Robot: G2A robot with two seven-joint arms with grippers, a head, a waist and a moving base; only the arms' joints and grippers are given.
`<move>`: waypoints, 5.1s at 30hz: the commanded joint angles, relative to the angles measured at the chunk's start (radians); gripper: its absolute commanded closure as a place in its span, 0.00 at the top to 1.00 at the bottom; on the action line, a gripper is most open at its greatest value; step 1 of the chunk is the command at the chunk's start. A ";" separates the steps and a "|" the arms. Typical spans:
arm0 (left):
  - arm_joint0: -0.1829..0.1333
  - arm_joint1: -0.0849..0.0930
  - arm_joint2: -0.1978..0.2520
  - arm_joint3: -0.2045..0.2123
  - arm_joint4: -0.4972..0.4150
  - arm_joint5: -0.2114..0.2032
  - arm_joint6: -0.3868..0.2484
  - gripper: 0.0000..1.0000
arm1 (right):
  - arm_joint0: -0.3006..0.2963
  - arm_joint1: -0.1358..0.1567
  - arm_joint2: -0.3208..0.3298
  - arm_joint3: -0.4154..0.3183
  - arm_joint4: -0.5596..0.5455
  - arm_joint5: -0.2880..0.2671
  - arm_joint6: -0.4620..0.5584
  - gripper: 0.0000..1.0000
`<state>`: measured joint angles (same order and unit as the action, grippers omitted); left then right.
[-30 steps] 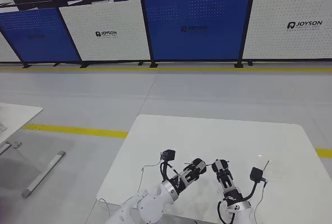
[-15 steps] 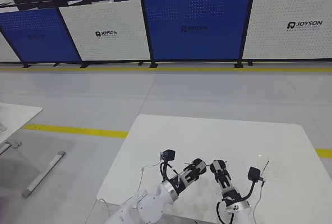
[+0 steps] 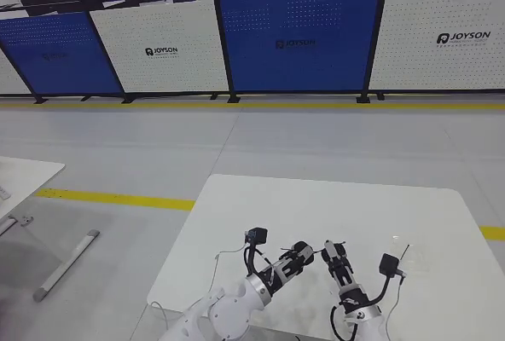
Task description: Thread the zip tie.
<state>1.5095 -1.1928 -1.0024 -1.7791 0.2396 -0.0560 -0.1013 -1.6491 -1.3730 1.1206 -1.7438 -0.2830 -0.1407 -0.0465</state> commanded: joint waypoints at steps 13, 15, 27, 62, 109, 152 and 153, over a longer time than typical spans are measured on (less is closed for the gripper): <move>-0.001 -0.001 0.001 0.001 0.010 0.011 -0.002 0.00 | -0.019 0.002 0.012 -0.015 -0.008 -0.027 -0.021 0.13; -0.001 -0.001 0.001 0.001 0.010 0.011 -0.002 0.00 | -0.020 0.002 0.012 -0.015 -0.009 -0.029 -0.023 0.15; -0.002 -0.003 0.000 0.006 0.002 0.018 0.004 0.00 | -0.023 0.002 0.012 -0.011 -0.017 -0.033 -0.031 0.02; -0.008 -0.007 0.005 0.014 0.005 0.032 -0.002 0.00 | -0.020 0.001 0.012 -0.001 -0.013 -0.043 -0.014 0.29; -0.001 -0.010 -0.003 0.006 0.008 0.022 -0.008 0.00 | -0.008 0.000 0.002 0.006 -0.027 -0.026 -0.006 0.00; 0.006 -0.012 -0.021 0.007 -0.005 0.019 0.011 0.00 | -0.023 -0.001 0.010 -0.003 -0.054 0.000 -0.049 0.00; 0.006 -0.012 -0.019 0.007 -0.003 0.018 0.009 0.00 | -0.023 -0.001 0.010 -0.003 -0.053 0.000 -0.048 0.00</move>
<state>1.5157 -1.2045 -1.0230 -1.7721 0.2344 -0.0371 -0.0902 -1.6716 -1.3742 1.1303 -1.7466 -0.3367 -0.1400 -0.0952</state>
